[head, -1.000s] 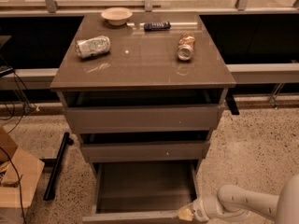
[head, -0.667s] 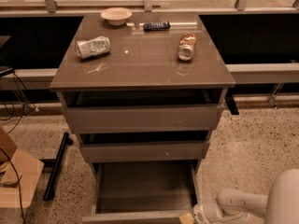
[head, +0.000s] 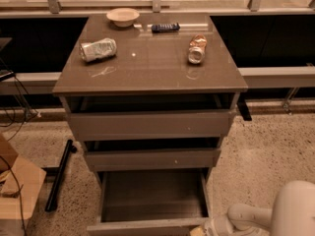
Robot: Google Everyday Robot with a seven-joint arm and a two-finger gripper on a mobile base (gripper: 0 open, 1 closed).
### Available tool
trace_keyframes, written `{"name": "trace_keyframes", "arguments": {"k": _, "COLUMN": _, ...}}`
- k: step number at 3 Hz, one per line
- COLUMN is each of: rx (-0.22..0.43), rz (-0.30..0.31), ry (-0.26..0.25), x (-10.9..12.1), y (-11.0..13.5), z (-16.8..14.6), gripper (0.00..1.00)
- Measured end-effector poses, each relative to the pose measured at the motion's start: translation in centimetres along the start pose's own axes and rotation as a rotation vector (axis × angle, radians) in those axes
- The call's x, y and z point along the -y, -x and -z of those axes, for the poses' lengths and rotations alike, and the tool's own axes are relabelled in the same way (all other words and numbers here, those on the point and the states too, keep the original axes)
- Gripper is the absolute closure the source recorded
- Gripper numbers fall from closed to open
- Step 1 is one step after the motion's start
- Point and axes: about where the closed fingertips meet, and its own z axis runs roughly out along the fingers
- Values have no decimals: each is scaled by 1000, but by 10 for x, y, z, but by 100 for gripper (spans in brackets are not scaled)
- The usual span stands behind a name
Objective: Close bottom drawer
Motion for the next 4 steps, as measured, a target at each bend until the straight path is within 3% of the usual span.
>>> {"name": "trace_keyframes", "arguments": {"k": 1, "rx": 0, "rz": 0, "ry": 0, "x": 0, "y": 0, "z": 0, "gripper": 100}}
{"name": "trace_keyframes", "arguments": {"k": 2, "rx": 45, "rz": 31, "ry": 5, "x": 10, "y": 23, "z": -7, "gripper": 100}}
{"name": "trace_keyframes", "arguments": {"k": 3, "rx": 95, "rz": 69, "ry": 19, "x": 14, "y": 61, "z": -9, "gripper": 100}}
{"name": "trace_keyframes", "arguments": {"k": 4, "rx": 118, "rz": 73, "ry": -8, "x": 28, "y": 75, "z": -1, "gripper": 100}}
